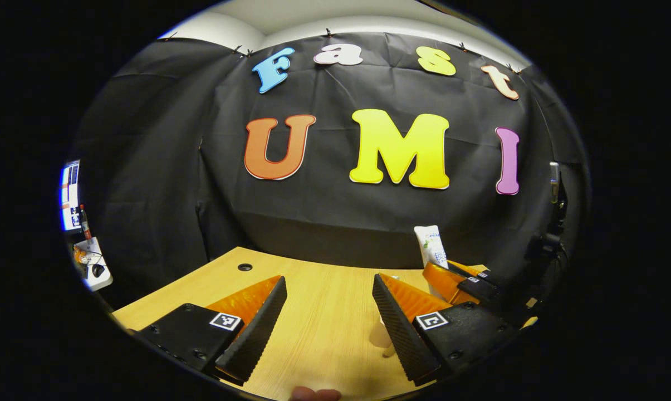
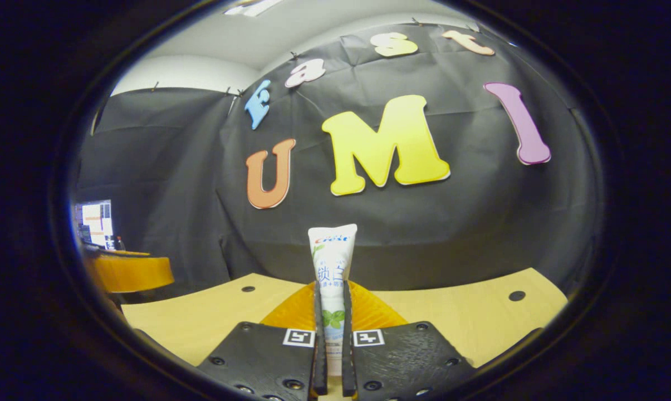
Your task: Put the toothbrush and toothpaste on the desktop into the cup, then pick up the cup and place it on the coaster on the desktop.
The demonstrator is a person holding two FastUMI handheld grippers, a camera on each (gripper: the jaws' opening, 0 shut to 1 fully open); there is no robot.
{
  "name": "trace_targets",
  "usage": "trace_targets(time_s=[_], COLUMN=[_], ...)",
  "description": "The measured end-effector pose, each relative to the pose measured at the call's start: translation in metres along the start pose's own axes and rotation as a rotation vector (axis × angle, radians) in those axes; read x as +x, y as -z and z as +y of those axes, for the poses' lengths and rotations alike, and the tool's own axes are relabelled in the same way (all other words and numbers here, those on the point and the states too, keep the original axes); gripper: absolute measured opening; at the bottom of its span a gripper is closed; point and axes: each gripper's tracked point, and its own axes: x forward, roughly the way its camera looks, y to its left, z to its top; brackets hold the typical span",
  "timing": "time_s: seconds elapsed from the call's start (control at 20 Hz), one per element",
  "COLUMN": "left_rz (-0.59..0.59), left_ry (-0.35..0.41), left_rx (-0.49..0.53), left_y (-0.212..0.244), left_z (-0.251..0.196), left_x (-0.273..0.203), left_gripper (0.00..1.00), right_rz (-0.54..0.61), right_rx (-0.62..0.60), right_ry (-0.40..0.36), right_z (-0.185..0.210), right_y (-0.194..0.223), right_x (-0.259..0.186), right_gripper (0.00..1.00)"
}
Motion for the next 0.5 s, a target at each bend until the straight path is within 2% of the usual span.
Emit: trace_targets(time_s=[0.05, 0.2, 0.25, 0.5], left_rz=[0.01, 0.02, 0.022, 0.037], left_ry=[-0.004, -0.022, -0.028, -0.037], left_rx=[0.004, 0.0, -0.001, 0.017], left_y=[0.003, 0.005, 0.004, 0.006], left_z=[0.002, 0.008, 0.01, 0.013], left_x=[0.002, 0.006, 0.006, 0.007], left_gripper=[0.98, 0.98, 1.0, 0.98], right_rz=[-0.012, -0.038, -0.037, -0.048], right_rx=[-0.002, -0.029, -0.036, -0.041], right_ry=[-0.015, -0.047, -0.049, -0.035], right_z=[0.004, 0.01, 0.011, 0.006], right_y=[0.005, 0.019, 0.025, 0.038], right_x=[0.008, 0.026, 0.027, 0.028], right_gripper=[0.1, 0.1, 0.1, 0.12])
